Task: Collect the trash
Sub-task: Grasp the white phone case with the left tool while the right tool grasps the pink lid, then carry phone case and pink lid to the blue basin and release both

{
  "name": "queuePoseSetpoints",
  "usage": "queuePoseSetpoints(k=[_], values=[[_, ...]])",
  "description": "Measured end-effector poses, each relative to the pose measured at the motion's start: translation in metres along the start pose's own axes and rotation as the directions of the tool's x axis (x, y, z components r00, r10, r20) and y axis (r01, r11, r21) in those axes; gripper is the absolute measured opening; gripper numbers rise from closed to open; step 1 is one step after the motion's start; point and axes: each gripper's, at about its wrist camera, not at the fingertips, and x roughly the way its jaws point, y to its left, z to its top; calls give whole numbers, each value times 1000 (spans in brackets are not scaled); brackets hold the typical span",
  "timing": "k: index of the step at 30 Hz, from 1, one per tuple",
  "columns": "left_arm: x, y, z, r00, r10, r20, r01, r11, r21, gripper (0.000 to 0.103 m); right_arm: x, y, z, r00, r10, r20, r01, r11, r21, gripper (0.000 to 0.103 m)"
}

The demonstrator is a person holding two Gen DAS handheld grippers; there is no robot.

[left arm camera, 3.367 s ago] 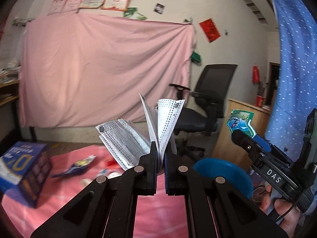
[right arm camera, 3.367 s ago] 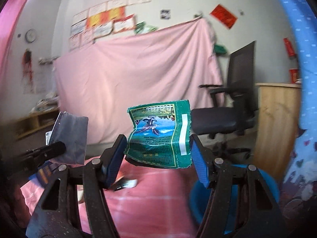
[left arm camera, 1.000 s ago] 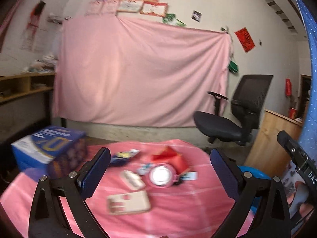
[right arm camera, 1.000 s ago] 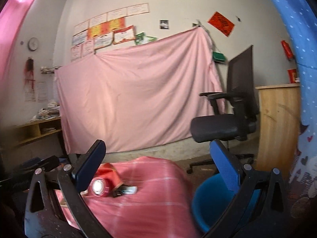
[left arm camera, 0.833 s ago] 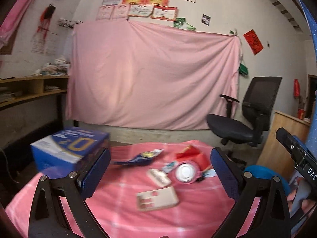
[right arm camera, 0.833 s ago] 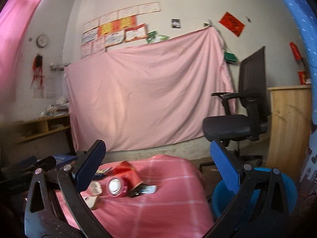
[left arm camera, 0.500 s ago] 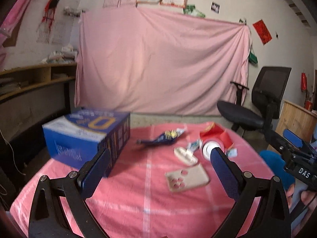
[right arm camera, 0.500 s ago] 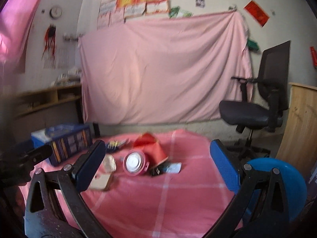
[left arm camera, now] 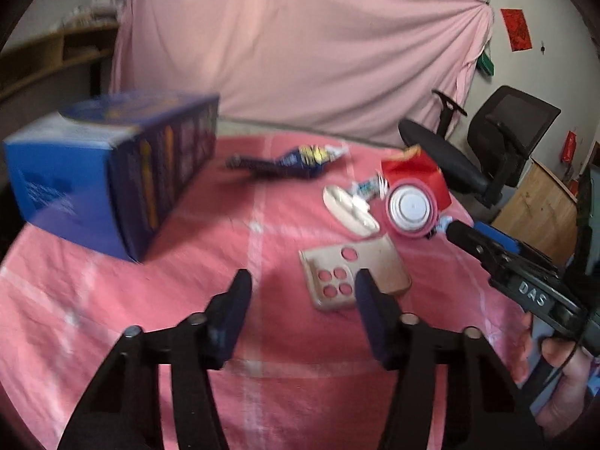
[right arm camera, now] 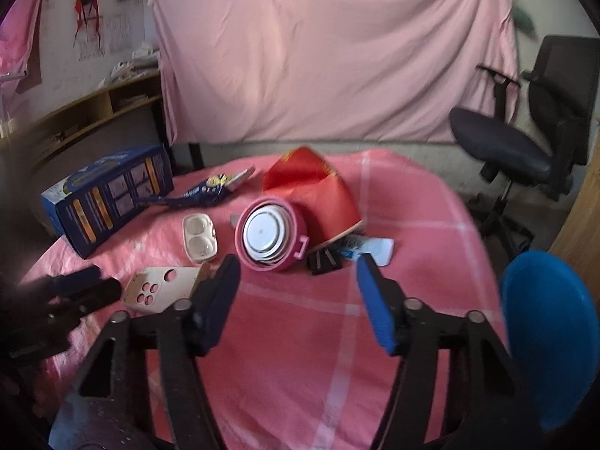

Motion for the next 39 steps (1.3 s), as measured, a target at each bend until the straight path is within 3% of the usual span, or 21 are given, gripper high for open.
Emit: queuePoseSetpoints(k=[2,6,10,14,19,25,28,35,39], values=[[6,0,1,999,-3,-33,3,1000,-6,35,9,-2,3,1000,1,-23,0,1000,2,78],[10,-1,6,998,-33,-60,31,999,-25,30,25,-6,11,998,28,-52,-27,999,17,75],[18,0,11,996,-30,-87,27,999,-42,10,38,-11,16,992,93,-82,-88,994,62,75],[18,3,12,995,-36,-90,31,998,-55,4,46,-13,13,983,142,-113,-132,987,91,68],[13,4,12,997,-29,-65,25,998,-64,3,43,-15,12,978,182,-98,-170,978,119,51],[-6,2,11,1000,19,2,-18,999,-46,2,32,-9,9,978,197,-68,-189,976,104,47],[-16,-2,10,998,43,40,-42,999,-28,2,13,-4,7,982,188,-6,-187,980,74,36],[-30,-15,12,992,85,93,-86,996,12,2,-5,3,0,983,184,25,-185,982,35,36],[-40,-24,17,985,97,146,-100,995,19,2,-30,2,0,982,149,118,-152,988,10,36]])
